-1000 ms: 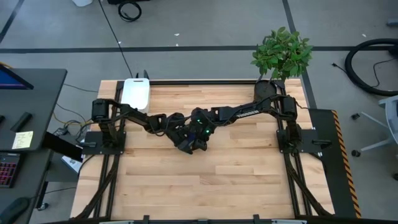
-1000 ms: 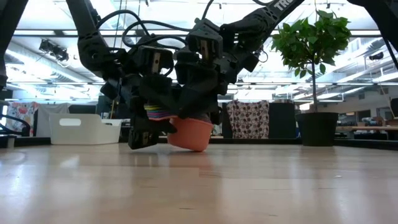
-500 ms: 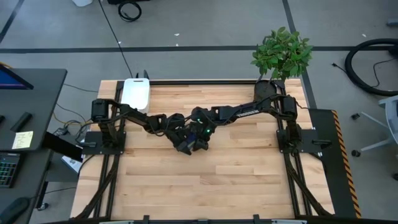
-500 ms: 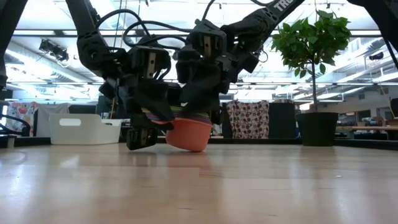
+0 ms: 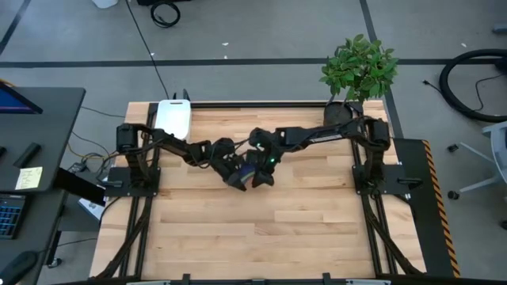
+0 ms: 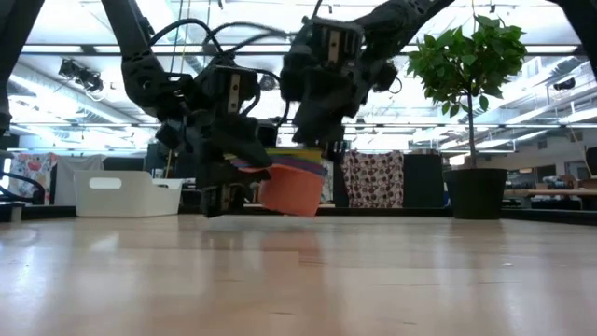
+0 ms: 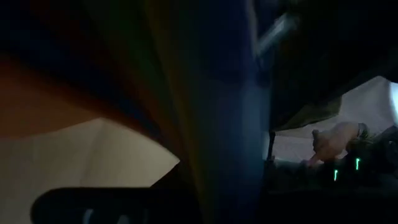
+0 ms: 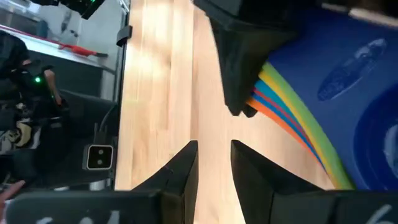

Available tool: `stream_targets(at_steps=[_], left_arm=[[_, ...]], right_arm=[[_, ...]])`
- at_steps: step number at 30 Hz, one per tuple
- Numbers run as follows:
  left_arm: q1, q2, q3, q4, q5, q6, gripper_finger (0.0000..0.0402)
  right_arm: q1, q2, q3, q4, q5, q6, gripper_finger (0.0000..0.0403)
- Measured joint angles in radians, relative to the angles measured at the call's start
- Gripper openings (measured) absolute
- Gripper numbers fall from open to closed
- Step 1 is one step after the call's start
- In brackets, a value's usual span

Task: Nest measuring cups in basket
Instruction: Put the nested measuring cups into the white bin

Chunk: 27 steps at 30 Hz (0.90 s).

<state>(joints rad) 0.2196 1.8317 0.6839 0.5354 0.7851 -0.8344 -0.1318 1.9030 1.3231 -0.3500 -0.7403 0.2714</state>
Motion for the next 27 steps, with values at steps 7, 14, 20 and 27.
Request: stream_targets(at_steps=[7, 14, 20, 27], left_arm=[[0.032, 0.002, -0.003, -0.004, -0.007, -0.059, 0.0047], [0.059, -0.001, -0.004, 0.079, -0.001, -0.129, 0.0047], [0.135, -0.077, -0.004, 0.093, -0.016, -0.148, 0.0047], [0.242, -0.185, -0.004, 0.068, -0.044, -0.155, 0.0047]], right_arm=[[-0.010, -0.087, 0.001, -0.047, 0.046, -0.047, 0.0096], [-0.014, -0.137, 0.001, -0.078, 0.052, -0.048, 0.0096], [-0.033, -0.200, 0.001, -0.103, 0.071, -0.065, 0.0096], [-0.042, -0.255, 0.001, -0.131, 0.104, -0.091, 0.0096]])
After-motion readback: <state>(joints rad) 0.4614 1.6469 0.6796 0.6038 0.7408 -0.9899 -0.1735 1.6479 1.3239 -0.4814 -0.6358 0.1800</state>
